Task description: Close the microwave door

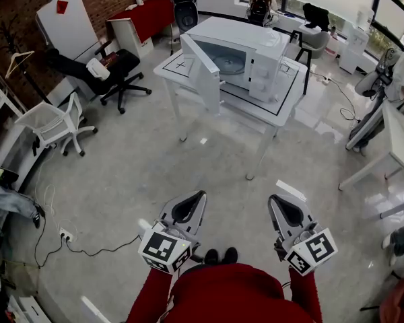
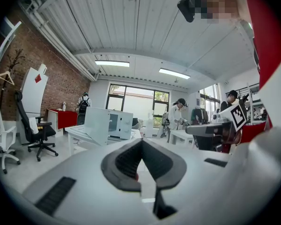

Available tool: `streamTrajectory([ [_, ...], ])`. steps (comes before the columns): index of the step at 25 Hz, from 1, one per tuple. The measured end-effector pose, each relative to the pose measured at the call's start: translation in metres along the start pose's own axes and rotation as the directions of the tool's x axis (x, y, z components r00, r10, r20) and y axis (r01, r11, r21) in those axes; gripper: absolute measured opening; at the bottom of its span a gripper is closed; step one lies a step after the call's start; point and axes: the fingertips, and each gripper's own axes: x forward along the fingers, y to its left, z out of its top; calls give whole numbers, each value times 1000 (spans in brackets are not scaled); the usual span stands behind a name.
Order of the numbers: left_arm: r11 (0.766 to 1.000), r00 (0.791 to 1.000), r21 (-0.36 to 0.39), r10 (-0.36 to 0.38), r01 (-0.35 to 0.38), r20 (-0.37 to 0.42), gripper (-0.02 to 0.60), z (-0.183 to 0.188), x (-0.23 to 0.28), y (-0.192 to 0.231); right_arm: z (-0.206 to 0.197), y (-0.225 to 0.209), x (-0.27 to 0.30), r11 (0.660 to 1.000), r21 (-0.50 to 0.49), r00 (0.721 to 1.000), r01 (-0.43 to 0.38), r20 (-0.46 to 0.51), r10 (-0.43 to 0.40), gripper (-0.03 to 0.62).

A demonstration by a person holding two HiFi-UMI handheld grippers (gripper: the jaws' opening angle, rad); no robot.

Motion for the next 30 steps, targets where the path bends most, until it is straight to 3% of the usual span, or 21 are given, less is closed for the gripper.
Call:
streamTrajectory([
  [21,997,998,54,57,-56,-17,11,6,36,-19,1,-44,-18,999,40,1000,1,26,-2,15],
  [30,992,995,74,103,-103,1,11,20,54,-5,3,-63,-12,999,53,999,-5,34,3,15],
])
